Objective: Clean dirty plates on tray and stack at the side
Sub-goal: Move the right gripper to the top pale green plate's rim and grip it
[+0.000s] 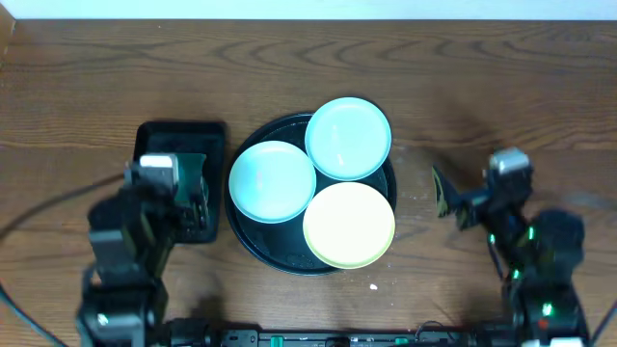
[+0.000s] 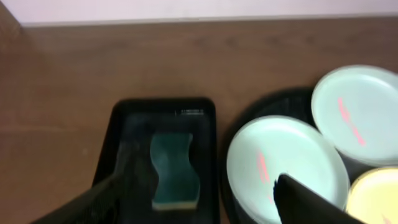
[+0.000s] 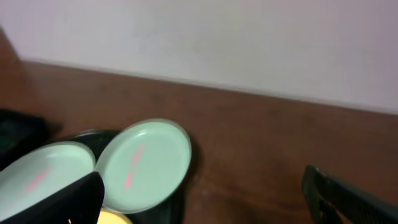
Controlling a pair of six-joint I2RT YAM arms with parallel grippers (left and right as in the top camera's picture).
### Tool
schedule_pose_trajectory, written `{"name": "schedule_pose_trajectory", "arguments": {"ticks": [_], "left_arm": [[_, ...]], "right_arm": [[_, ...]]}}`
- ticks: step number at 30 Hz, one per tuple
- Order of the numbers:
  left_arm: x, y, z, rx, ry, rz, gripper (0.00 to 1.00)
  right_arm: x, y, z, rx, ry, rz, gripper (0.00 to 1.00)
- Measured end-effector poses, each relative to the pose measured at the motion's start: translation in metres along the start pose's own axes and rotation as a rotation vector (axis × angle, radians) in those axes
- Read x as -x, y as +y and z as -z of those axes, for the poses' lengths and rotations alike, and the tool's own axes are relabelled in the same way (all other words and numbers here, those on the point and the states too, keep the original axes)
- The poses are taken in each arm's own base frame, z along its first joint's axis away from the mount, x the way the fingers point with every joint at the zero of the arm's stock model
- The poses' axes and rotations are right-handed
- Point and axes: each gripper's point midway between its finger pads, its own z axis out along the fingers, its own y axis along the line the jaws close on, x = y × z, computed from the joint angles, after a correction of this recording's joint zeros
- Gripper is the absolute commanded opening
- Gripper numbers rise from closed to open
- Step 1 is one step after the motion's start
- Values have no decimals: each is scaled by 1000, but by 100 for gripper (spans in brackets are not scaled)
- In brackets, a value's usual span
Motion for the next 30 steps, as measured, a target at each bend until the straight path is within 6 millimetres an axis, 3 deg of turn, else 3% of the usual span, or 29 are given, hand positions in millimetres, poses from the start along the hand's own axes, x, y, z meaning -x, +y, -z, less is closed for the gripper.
{"name": "schedule_pose_trajectory", "arguments": {"ticks": [4, 10, 11, 12, 19, 23, 25, 30], "left_arm": [[18, 1, -1, -9, 142, 15, 76], [23, 1, -10, -26, 426, 59, 76], [24, 2, -17, -30, 481, 65, 81], [25, 2, -20, -31, 495, 67, 92], [12, -2, -57, -70, 617, 92, 92], [8, -3, -72, -80, 641, 97, 92], [4, -3, -76, -81, 660, 99, 92], [-1, 1, -82, -56, 681, 118, 92]], "right_arm": [[4, 1, -27, 58, 174, -63, 99], [-1, 2, -59, 118, 463, -176, 99], [-6, 3, -61, 129, 561, -209, 99], [-5, 1, -66, 130, 577, -214, 99], [-17, -3, -110, 176, 652, -278, 99], [-24, 12, -128, 278, 651, -354, 78], [-28, 19, -134, 299, 660, -386, 73], [-50, 66, -145, 308, 759, -425, 58]]}}
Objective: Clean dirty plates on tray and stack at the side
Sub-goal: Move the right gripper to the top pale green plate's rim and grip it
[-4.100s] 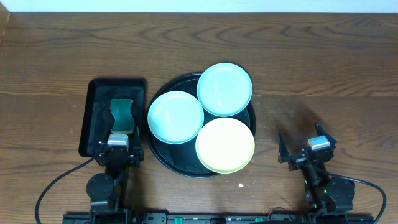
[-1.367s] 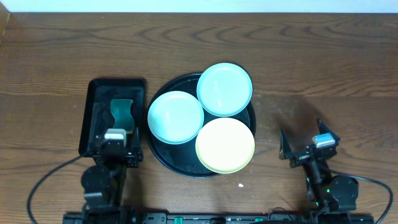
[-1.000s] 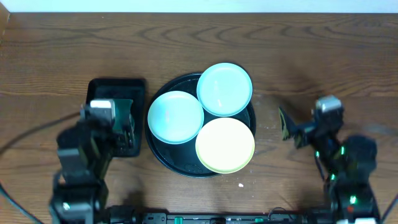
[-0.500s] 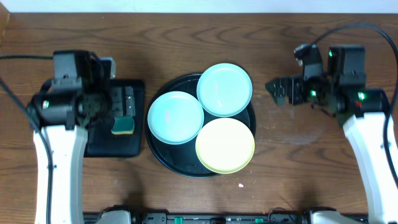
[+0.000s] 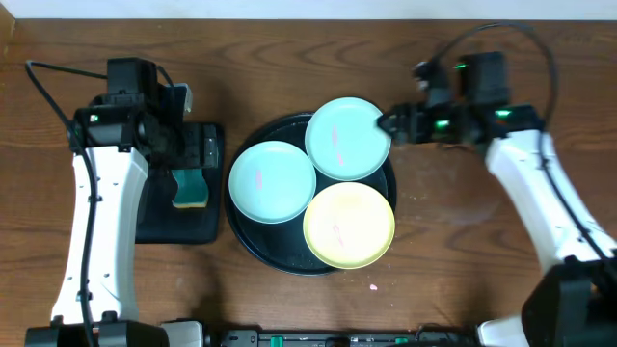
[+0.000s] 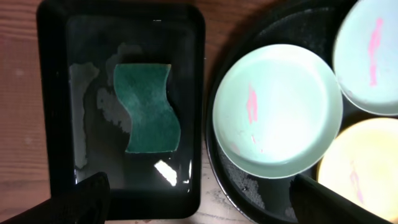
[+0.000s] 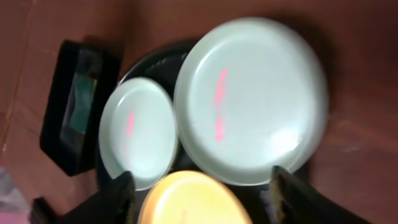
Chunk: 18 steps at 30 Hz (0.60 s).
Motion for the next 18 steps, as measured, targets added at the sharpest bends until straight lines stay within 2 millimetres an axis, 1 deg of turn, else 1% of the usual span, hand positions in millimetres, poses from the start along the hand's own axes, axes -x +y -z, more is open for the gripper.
{"name": "schedule_pose_trajectory", "arguments": {"ticks": [2, 4, 5, 6, 7, 8, 11, 13, 15, 18], "left_arm": [[0, 9, 0, 35, -1, 50, 92], [0, 20, 1, 63, -5, 107, 92], [0, 27, 2, 80, -6, 135, 88], [-1, 33, 3, 91, -8, 163, 85], [-1, 39, 4, 101, -8, 187, 84], [-2, 44, 4, 111, -8, 206, 84], [-3, 55, 6, 131, -12, 246, 84], [-3, 58, 6, 137, -14, 256, 84], [-3, 58, 6, 138, -16, 261, 84], [-3, 58, 6, 138, -14, 264, 84]], "right_arm": [[-15, 19, -22, -18, 59, -3, 52], [-27, 32, -37, -52, 115, -10, 46], [-35, 40, -46, -73, 147, -13, 45], [-41, 44, -52, -107, 177, -21, 43], [-44, 47, -57, -137, 197, -28, 42], [-48, 50, -63, -168, 220, -31, 39], [-51, 55, -82, -221, 251, -31, 33], [-54, 56, -94, -244, 267, -30, 33], [-64, 56, -108, -262, 296, -31, 31], [-79, 50, -124, -300, 337, -40, 29]]}}
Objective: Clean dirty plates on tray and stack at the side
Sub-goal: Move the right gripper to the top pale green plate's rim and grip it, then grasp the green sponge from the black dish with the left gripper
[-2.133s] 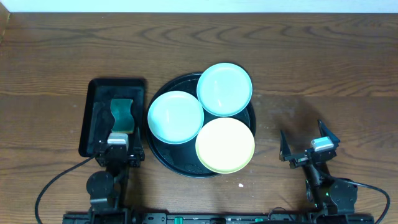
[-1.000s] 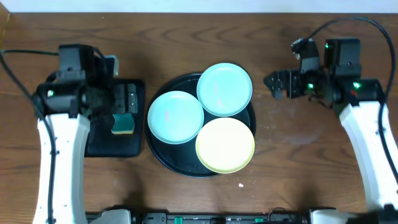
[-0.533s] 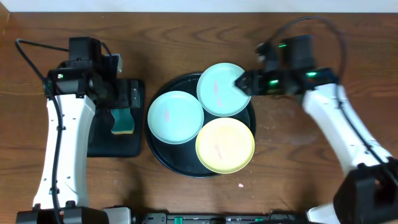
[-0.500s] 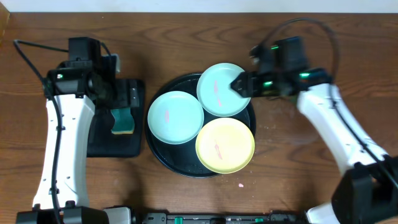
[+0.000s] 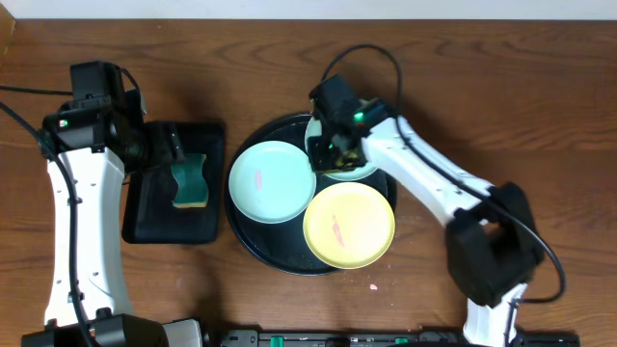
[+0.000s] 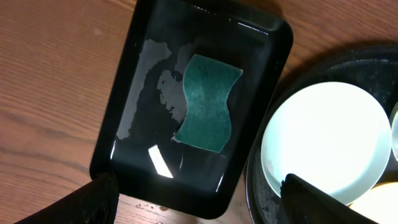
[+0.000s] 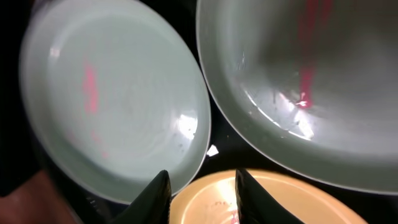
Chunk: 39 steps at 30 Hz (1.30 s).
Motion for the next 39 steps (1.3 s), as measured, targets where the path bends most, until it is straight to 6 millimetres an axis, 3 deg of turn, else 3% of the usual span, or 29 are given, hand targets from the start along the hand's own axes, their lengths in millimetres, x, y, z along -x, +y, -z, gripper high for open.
{"name": "schedule_pose_trajectory", "arguments": {"ticks": [4, 14, 19, 32, 35, 39], "left_arm": [[-1, 0, -1, 1, 4, 6, 84], [-1, 0, -2, 1, 8, 9, 84], [-1, 0, -3, 1, 9, 9, 84], [-1, 0, -3, 1, 7, 9, 84], [2, 0, -4, -1, -5, 9, 74], [-3, 1, -17, 4, 35, -14, 74]], "right_arm": [[-5, -4, -22, -34, 29, -15, 23], [-9, 3, -38, -64, 27, 9, 15], [-13, -4, -53, -111, 36, 15, 14], [-4, -5, -63, -122, 7, 0, 1], [-4, -4, -63, -117, 8, -1, 1], [-4, -4, -63, -117, 8, -2, 1]]}}
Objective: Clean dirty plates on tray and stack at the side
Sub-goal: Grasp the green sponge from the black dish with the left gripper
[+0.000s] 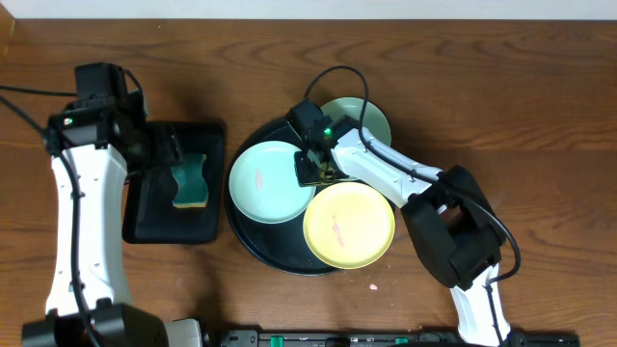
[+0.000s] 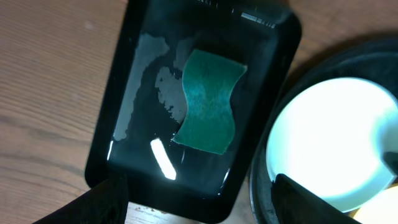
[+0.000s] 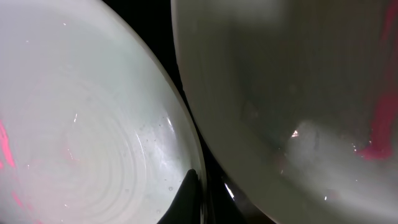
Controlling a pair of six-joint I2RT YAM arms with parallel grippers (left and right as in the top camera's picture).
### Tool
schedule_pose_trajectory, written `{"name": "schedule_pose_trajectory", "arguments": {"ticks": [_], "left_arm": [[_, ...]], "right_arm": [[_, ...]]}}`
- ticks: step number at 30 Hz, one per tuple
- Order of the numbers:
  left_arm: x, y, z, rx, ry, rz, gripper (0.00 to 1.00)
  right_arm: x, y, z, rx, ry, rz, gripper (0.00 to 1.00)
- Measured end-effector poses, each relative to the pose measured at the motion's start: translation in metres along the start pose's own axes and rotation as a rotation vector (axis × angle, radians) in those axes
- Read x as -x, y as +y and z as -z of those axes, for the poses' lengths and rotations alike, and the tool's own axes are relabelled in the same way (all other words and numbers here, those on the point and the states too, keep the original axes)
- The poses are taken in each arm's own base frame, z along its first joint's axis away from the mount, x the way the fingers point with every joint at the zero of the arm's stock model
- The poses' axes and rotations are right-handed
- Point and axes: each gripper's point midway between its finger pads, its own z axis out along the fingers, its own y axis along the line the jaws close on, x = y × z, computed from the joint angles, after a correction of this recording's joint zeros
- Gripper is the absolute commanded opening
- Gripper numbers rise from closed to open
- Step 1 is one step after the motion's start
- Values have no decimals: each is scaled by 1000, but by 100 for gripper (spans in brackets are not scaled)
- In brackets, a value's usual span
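Three plates with pink smears lie on the round black tray (image 1: 253, 239): a light blue plate (image 1: 270, 183), a yellow plate (image 1: 349, 226) and a greenish plate (image 1: 364, 118) half under my right arm. My right gripper (image 1: 310, 172) is down between the blue and greenish plates. Up close, one fingertip (image 3: 189, 198) lies inside the light blue plate (image 3: 81, 124) at its rim, jaws pinched on that rim beside the greenish plate (image 3: 298, 93). My left gripper (image 2: 199, 208) hangs open above the green sponge (image 2: 208, 102).
The sponge lies in a wet rectangular black tray (image 1: 154, 220) left of the round tray. Bare wooden table (image 1: 501, 87) stretches to the right and behind. A small crumb (image 1: 373, 286) sits near the front edge.
My right gripper has dropped lower and narrowed from a small gap to a pinch on the light blue plate's rim. The left gripper has barely shifted over the sponge tray.
Both arms were low at the table's front edge with grippers open. Then the left stood over the sponge tray and the right beside the greenish plate. The right then reached over the plates and now grips the blue plate's rim.
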Motion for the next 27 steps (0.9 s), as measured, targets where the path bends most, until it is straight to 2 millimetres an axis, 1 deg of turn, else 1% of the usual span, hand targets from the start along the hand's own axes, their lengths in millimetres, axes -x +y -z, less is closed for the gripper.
{"name": "schedule_pose_trajectory", "arguments": {"ticks": [2, 4, 7, 11, 12, 14, 16, 19, 25, 27], "left_arm": [[-3, 1, -14, 4, 38, -23, 74], [-6, 1, -31, 8, 80, -39, 72], [-9, 2, -57, 11, 143, -60, 65], [-12, -4, -88, -27, 211, -108, 63], [-13, -5, -96, -37, 229, -117, 59], [-15, -7, -109, -48, 257, -126, 56], [-18, -7, -119, -53, 280, -134, 51], [-22, -8, -133, -62, 313, -142, 49], [-27, -8, -150, -68, 343, -139, 49], [-31, -8, -156, -70, 354, -138, 45]], "right_arm": [[0, 0, 0, 0, 0, -1, 1], [0, 0, 0, 1, 0, -1, 1], [0, 0, 0, 1, 0, -1, 1], [0, 0, 0, 1, 0, -2, 1], [0, 0, 0, 1, 0, -2, 1], [0, 0, 0, 1, 1, -2, 1], [0, 0, 0, 1, 1, -2, 1], [0, 0, 0, 1, 0, -1, 1], [0, 0, 0, 1, 0, -1, 1], [0, 0, 0, 1, 0, -1, 1]]}}
